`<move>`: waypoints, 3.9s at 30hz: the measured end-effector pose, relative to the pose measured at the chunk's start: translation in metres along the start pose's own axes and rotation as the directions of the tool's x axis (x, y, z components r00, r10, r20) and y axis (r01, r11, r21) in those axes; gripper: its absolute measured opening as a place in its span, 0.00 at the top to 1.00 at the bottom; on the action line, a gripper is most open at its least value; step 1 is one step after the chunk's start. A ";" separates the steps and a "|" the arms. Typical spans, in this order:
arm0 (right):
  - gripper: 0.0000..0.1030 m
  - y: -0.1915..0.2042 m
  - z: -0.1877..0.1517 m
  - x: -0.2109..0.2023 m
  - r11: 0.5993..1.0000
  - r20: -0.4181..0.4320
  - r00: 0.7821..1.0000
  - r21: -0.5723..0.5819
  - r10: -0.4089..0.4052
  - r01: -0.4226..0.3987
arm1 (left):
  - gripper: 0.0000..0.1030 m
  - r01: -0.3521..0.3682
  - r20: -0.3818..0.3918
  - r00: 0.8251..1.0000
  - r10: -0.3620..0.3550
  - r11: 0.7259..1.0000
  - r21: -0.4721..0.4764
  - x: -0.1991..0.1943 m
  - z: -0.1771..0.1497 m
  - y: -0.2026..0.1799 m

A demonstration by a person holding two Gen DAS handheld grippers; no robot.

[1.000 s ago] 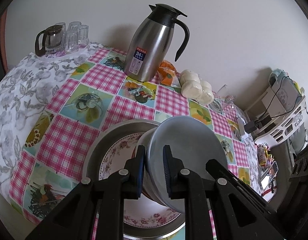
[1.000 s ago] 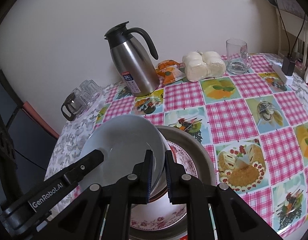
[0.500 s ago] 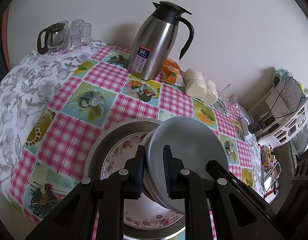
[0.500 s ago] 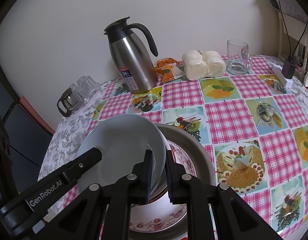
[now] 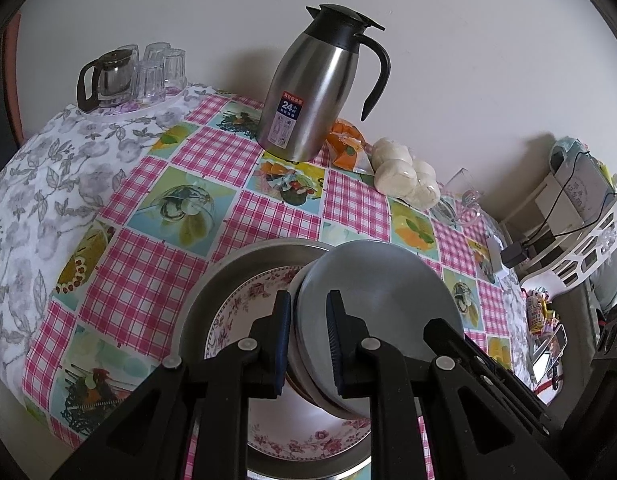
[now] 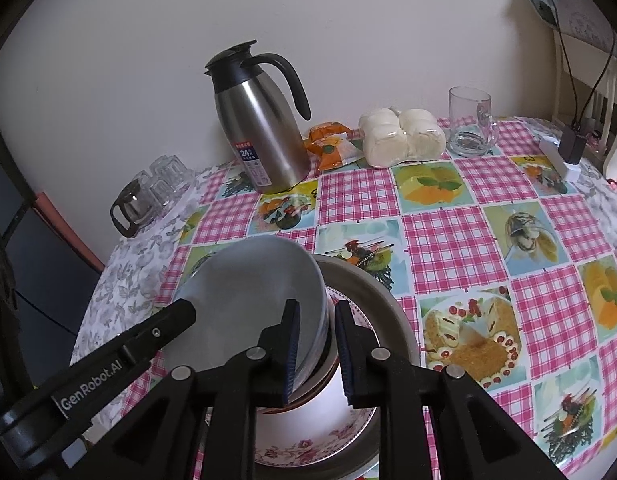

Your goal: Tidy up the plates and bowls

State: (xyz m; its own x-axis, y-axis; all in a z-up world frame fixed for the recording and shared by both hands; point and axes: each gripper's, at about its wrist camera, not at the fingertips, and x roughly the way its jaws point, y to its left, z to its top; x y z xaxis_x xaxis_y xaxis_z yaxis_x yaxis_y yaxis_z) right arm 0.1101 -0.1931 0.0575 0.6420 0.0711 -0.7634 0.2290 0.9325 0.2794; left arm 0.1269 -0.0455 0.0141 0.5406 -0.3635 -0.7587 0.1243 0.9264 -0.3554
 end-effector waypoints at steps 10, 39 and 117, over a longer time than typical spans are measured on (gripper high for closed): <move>0.42 -0.003 0.000 -0.001 0.999 -0.005 0.999 0.003 -0.033 0.033 | 0.55 -0.020 0.016 1.000 0.020 1.000 -0.002 -0.010 0.002 0.001; 0.00 -0.012 0.001 -0.010 0.995 0.029 0.995 -0.029 -0.095 0.096 | 0.07 -0.261 0.039 0.964 0.263 0.964 -0.059 -0.014 0.004 0.034; 0.00 -0.053 -0.128 -0.071 0.979 -0.039 0.980 -0.062 -0.195 0.193 | 0.07 -0.386 -0.084 0.907 0.413 0.894 0.226 -0.051 -0.136 0.018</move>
State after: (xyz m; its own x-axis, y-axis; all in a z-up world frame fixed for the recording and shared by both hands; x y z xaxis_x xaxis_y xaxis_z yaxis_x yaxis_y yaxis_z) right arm -0.0417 -0.2026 0.0224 0.5559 -0.0985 -0.8254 0.3026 0.9488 0.0905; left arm -0.0119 -0.0233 -0.0281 0.4715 0.0448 -0.8807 0.0904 0.9910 0.0988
